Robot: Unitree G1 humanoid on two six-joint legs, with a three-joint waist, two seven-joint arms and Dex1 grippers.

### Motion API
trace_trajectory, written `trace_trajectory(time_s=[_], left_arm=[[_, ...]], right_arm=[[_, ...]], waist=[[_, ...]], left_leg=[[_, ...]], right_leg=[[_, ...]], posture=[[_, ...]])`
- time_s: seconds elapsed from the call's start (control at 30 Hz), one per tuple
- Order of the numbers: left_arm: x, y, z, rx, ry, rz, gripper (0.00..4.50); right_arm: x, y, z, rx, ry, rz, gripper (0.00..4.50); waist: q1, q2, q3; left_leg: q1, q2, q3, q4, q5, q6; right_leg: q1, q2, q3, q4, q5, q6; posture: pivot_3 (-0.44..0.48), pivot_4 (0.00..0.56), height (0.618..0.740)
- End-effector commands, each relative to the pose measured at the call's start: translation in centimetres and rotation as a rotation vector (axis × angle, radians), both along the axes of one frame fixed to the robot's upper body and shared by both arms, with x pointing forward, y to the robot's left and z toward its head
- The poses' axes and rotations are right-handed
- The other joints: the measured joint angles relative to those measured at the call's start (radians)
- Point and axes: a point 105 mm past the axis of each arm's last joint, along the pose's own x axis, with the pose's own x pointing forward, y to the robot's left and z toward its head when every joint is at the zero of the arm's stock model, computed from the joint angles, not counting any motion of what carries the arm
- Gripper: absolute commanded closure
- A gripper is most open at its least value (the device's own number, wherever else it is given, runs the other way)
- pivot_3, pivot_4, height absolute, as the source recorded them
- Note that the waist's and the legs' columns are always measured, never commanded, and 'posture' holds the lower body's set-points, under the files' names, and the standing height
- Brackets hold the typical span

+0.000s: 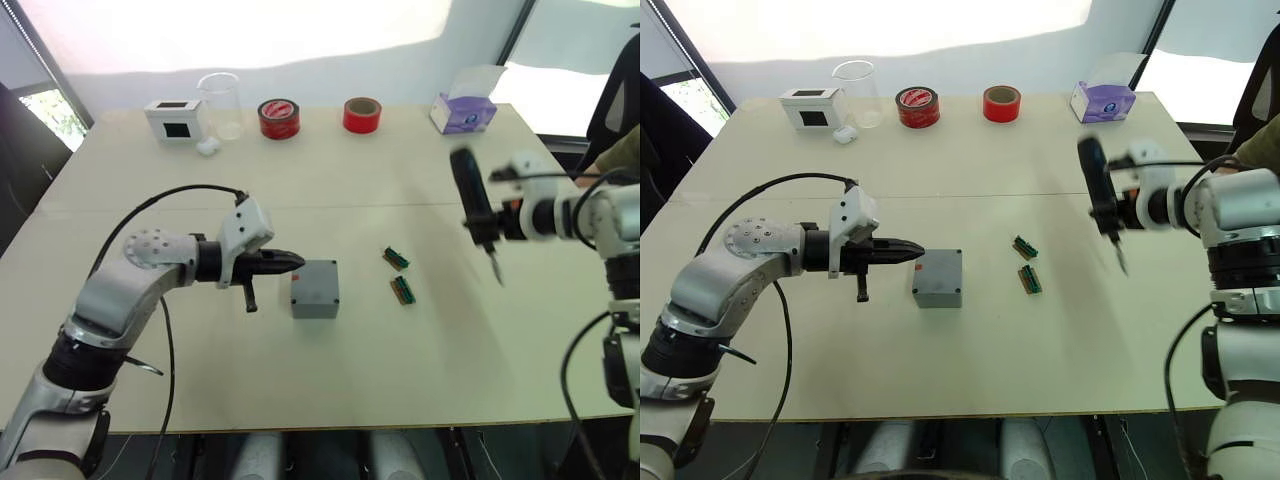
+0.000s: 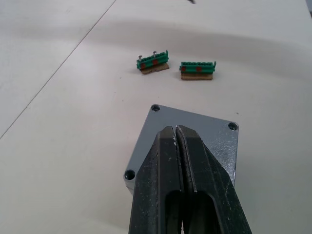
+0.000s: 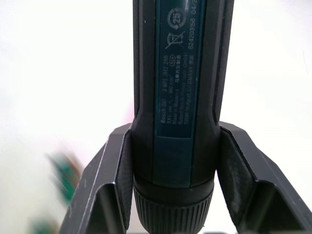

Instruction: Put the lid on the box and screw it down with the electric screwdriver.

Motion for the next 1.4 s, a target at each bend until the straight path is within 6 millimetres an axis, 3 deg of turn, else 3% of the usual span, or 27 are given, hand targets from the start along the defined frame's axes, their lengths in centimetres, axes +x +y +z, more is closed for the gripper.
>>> trace_trajectory(time_s=[0.03,0.13,0.37,0.6,0.93,1.4], left_arm=[[0.4,0.4,0.3,0.023,-0.022,-0.011,4.50],[0.8,0.8,-0.3,0.068,-0.012,0.001,4.50],[0.5,0.5,-0.5,0.086,-0.018,-0.001,4.50],[0.1,-1.6,-0.1,-0.001,0.027,-0.051,4.50],[1.4,-1.5,-3.6,0.054,0.057,-0.016,4.50],[1.4,-1.4,-4.4,0.097,0.046,-0.021,4.50]], right_arm=[[-3.4,3.5,7.7,0.393,-0.411,0.145,2.70],[-6.9,8.4,5.3,0.474,-0.412,0.329,2.70],[-9.9,13.1,2.9,0.493,-0.470,0.381,2.70],[-8.7,14.5,0.6,0.410,-0.501,0.346,2.70],[-7.5,15.4,-1.3,0.354,-0.502,0.315,2.70],[-7.2,15.4,-3.1,0.297,-0.481,0.306,2.70]], waist=[[0.002,0.001,0.000],[0.008,0.000,0.000],[0.005,0.000,0.000],[0.000,0.000,0.000],[0.000,0.000,0.000],[0.001,0.000,0.000]], left_leg=[[0.000,0.000,0.000,0.000,0.000,0.000],[0.000,0.000,-0.002,0.000,0.001,-0.001],[0.000,-0.007,-0.002,0.004,-0.002,0.003],[0.002,-0.003,-0.002,0.004,0.000,0.001],[0.002,-0.003,-0.002,0.004,0.000,0.001],[0.002,-0.003,-0.002,0.004,0.000,0.001]], right_leg=[[0.000,0.000,0.000,0.000,0.000,0.000],[0.000,0.000,-0.001,0.005,0.000,0.000],[0.000,-0.005,0.001,0.011,0.000,0.000],[0.000,-0.001,0.001,0.013,-0.001,0.000],[-0.001,0.000,0.001,0.013,-0.001,0.000],[0.000,0.000,0.001,0.013,-0.001,0.000]], posture=[[0.000,0.150,0.740],[0.000,0.150,0.740],[0.000,0.150,0.740],[0.000,0.150,0.740],[0.000,0.150,0.740],[0.000,0.150,0.740]])
